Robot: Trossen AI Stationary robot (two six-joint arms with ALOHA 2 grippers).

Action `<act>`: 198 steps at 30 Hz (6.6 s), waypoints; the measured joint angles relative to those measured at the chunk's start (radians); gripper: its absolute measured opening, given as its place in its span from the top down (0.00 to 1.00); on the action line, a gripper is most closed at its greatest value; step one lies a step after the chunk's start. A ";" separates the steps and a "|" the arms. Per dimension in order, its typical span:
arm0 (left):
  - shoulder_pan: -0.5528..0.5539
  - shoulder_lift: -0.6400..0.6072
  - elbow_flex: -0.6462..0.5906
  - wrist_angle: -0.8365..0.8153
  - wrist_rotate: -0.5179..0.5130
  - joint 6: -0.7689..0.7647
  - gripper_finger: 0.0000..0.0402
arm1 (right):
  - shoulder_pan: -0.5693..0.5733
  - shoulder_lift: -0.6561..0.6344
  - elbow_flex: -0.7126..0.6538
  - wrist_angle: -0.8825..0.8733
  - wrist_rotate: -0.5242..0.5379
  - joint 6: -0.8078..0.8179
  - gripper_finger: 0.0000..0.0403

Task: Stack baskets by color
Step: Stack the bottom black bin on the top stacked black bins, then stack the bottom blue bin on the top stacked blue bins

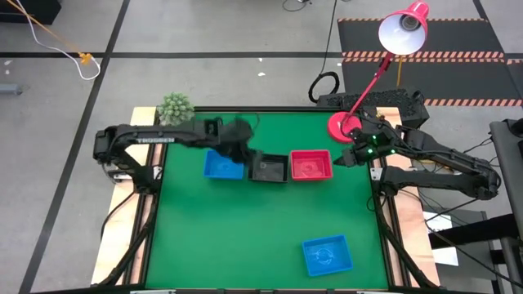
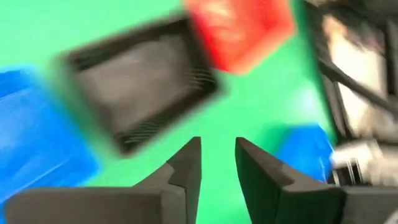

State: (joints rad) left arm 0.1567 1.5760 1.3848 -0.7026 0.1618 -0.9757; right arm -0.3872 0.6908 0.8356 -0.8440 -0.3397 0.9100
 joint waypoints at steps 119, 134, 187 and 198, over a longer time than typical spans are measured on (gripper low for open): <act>-0.538 0.037 0.000 -0.079 -0.269 0.133 0.94 | 1.317 0.610 -0.012 0.225 0.315 1.232 0.53; -0.537 0.037 0.000 0.031 -0.277 -0.069 0.94 | 1.311 0.626 -0.088 0.281 0.384 1.225 0.98; -0.491 0.199 0.143 0.489 -0.915 0.480 0.44 | 0.929 0.388 -0.088 0.300 1.224 0.950 1.00; -0.384 0.240 0.143 0.496 -0.873 0.461 0.44 | 0.822 0.399 -0.088 0.292 1.233 0.943 1.00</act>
State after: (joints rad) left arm -0.2276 1.8162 1.5283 -0.2063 -0.7111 -0.5144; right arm 0.4347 1.0900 0.7479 -0.5523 0.8935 1.8534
